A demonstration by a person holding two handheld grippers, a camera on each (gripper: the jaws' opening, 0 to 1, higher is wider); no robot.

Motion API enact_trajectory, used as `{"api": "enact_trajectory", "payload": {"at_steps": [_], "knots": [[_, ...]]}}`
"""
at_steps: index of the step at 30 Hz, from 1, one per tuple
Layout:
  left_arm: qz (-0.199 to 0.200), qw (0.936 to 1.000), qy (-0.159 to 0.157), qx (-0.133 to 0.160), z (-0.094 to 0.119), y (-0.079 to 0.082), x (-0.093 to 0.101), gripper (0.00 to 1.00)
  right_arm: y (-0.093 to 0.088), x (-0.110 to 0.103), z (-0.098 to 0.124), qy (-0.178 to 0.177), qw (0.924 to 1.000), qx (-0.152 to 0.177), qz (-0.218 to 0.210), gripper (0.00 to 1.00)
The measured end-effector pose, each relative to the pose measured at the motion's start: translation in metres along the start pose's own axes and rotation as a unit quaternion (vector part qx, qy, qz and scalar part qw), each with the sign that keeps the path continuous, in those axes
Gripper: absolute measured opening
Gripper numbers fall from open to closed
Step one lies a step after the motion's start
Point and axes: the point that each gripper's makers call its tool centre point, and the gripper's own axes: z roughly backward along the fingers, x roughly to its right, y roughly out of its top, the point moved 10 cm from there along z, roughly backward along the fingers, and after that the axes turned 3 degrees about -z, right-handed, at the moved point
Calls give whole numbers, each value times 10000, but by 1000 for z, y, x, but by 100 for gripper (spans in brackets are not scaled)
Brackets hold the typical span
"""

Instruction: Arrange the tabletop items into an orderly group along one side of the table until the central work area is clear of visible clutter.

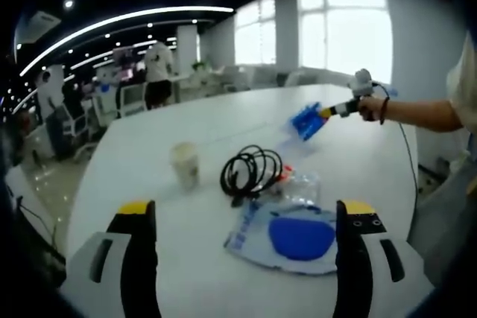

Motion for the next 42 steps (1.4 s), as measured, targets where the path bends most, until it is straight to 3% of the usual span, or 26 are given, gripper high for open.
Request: {"api": "enact_trajectory", "payload": {"at_steps": [14,21,29,32,37,42], "knots": [[-33,9999,47,-92,0,-2,1,97,-10,18,-16,-50,9999,-113,-76,1],[-32,9999,97,-137,0,-2,1,97,-19,26,-22,-263,9989,-360,140,1],[-65,9998,69,-170,-1,-3,3,96,-28,36,-27,-412,9979,-493,101,2],[-27,9999,73,-64,-1,-2,2,96,-29,36,-29,-461,9970,-549,303,2],[-34,9999,85,-135,-1,-3,0,95,-32,38,-32,-641,9917,-757,823,4],[-53,9998,57,-194,-3,-4,0,95,-34,41,-34,-713,9909,-830,790,4]]}}
